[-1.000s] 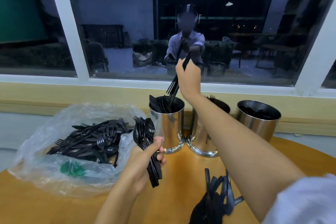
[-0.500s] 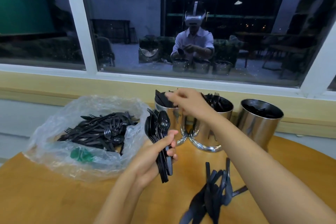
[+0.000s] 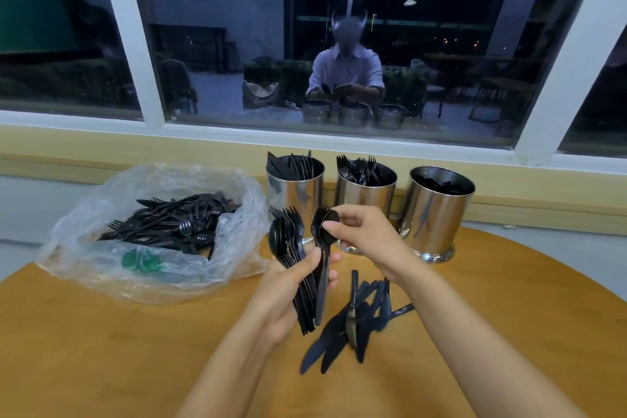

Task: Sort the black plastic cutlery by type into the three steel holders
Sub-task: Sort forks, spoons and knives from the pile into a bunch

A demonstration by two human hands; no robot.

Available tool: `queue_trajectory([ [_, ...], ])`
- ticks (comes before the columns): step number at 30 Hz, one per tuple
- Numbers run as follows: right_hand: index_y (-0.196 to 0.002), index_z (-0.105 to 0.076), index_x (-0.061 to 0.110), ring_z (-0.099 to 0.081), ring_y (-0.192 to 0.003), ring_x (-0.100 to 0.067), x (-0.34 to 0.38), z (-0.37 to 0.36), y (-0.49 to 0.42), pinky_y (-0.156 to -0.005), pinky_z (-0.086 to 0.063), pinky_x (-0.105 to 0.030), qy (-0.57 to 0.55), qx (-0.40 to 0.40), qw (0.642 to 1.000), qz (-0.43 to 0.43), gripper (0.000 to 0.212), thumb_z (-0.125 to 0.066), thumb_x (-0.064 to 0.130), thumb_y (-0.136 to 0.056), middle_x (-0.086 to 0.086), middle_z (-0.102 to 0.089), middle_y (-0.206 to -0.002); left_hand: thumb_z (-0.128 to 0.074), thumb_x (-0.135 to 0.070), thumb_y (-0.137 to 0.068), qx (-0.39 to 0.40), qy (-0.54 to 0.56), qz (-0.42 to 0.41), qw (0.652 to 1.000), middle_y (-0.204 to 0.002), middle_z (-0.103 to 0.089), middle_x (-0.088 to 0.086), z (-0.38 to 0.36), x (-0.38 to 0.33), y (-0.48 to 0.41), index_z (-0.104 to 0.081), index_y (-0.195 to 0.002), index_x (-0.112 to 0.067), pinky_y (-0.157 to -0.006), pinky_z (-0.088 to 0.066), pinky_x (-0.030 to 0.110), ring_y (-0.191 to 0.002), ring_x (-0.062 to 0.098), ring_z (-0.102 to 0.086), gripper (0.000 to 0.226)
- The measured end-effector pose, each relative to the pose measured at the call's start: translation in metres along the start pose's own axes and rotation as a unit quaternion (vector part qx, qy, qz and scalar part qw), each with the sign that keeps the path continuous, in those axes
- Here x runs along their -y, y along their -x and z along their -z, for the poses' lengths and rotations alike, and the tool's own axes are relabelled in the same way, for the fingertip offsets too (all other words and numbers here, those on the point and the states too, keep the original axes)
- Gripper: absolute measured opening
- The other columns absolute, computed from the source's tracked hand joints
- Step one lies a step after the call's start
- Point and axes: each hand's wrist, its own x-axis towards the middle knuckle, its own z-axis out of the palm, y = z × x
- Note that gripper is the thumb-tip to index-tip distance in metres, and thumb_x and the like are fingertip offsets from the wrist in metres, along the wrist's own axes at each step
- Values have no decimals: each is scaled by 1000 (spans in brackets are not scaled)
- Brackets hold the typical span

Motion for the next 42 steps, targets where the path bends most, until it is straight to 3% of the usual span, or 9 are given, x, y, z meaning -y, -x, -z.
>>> queue_trajectory([
  [8,-91,-73,9,-61,-68,-3,-6,-6,4,-60,-48,-16,22,-64,998,18,6,-68,7,-88,1,-70,-79,-60,-14,-94,-51,-28,-14,998,-82,-72,11,-7,5,3,-64,-110,2,-62,-58,27,-62,15,-65,23],
  [11,-93,-69,10,-67,-82,-9,-9,-7,4,-75,-55,-23,44,-88,995,34,6,-63,9,-91,-1,-73,-89,-60,-14,-95,-60,-7,-6,998,-78,-71,10,-8,4,2,-64,-108,3,-61,-59,28,-62,16,-66,22],
  [14,-104,-53,3,-70,-89,-15,-6,-8,5,-81,-57,-28,-110,-118,986,44,11,-43,5,-100,-6,-71,-97,-55,-15,-97,-60,11,10,998,-81,-73,10,-4,3,1,-64,-113,-1,-64,-61,30,-65,18,-69,23],
  [17,-101,-49,7,-53,-59,-11,2,-2,5,-59,-46,-23,-286,-158,944,55,19,-33,-4,-98,-5,-57,-79,-56,-14,-96,-66,4,16,998,-86,-74,9,2,3,0,-64,-113,-3,-65,-61,31,-68,20,-70,22],
  [22,-91,-60,11,-47,-57,-5,3,-7,1,-55,-37,-18,-54,-99,993,-27,28,-62,39,-90,6,-55,-75,-57,-18,-97,-65,-79,-5,995,-78,-69,0,5,6,1,-66,-112,-9,-61,-56,26,-61,13,-63,20],
  [26,-81,-67,14,-52,-57,6,-2,-22,-3,-56,-38,-10,100,-61,993,6,14,-75,26,-83,11,-60,-68,-55,-21,-98,-27,-106,-15,994,-77,-67,0,2,7,4,-64,-117,-8,-63,-55,26,-62,13,-60,25],
  [31,-80,-66,6,-53,-62,-6,-9,-24,-2,-60,-41,-19,105,-102,989,34,17,-70,20,-87,-6,-64,-70,-54,-28,-97,-10,-73,-9,997,-92,-75,10,7,1,3,-60,-121,-15,-68,-61,33,-69,20,-69,28],
  [36,-81,-56,7,-50,-46,3,-8,-30,0,-46,-38,-11,72,-87,994,11,15,-62,15,-93,5,-54,-61,-52,-30,-100,20,-274,-13,961,-59,-57,0,5,2,5,-60,-91,-6,-49,-44,22,-47,10,-50,27],
  [42,-85,-53,9,-38,-45,-3,-5,-25,9,-49,-33,-14,-52,2,999,-4,40,-40,44,-100,3,-41,-54,-48,-21,-103,0,-330,-43,943,-63,-45,0,9,9,0,-59,-104,-1,-46,-34,22,-43,6,-36,23],
])
